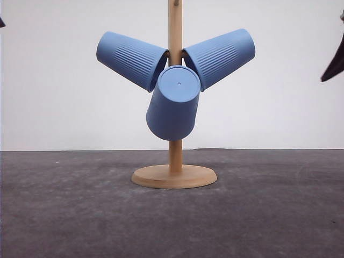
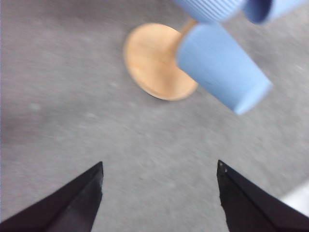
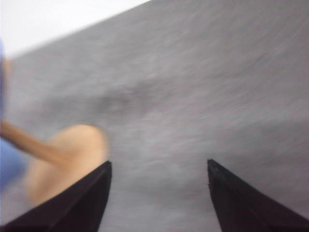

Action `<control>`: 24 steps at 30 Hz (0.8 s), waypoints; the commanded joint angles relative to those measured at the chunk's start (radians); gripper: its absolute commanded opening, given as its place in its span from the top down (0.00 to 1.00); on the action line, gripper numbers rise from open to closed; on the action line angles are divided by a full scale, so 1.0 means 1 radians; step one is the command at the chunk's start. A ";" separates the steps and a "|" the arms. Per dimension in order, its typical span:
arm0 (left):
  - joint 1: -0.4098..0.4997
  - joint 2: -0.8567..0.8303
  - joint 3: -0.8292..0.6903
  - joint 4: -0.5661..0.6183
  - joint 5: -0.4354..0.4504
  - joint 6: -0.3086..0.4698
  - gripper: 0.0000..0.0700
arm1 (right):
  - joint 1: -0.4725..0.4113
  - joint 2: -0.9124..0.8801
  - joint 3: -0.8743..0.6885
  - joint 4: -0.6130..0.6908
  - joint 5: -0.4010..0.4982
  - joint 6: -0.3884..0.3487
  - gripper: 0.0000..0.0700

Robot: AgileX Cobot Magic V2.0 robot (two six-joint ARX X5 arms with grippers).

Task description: Place three cups

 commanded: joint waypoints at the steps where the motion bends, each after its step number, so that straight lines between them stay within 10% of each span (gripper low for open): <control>1: 0.013 0.006 0.023 0.028 -0.026 -0.001 0.37 | -0.001 -0.001 0.041 -0.032 0.037 -0.173 0.55; 13: 0.117 -0.083 -0.023 0.095 -0.037 0.030 0.40 | 0.006 -0.260 0.130 -0.458 0.287 -0.282 0.86; 24: 0.132 -0.359 -0.419 0.350 -0.038 0.024 1.00 | 0.006 -0.500 0.094 -0.456 0.285 -0.312 0.99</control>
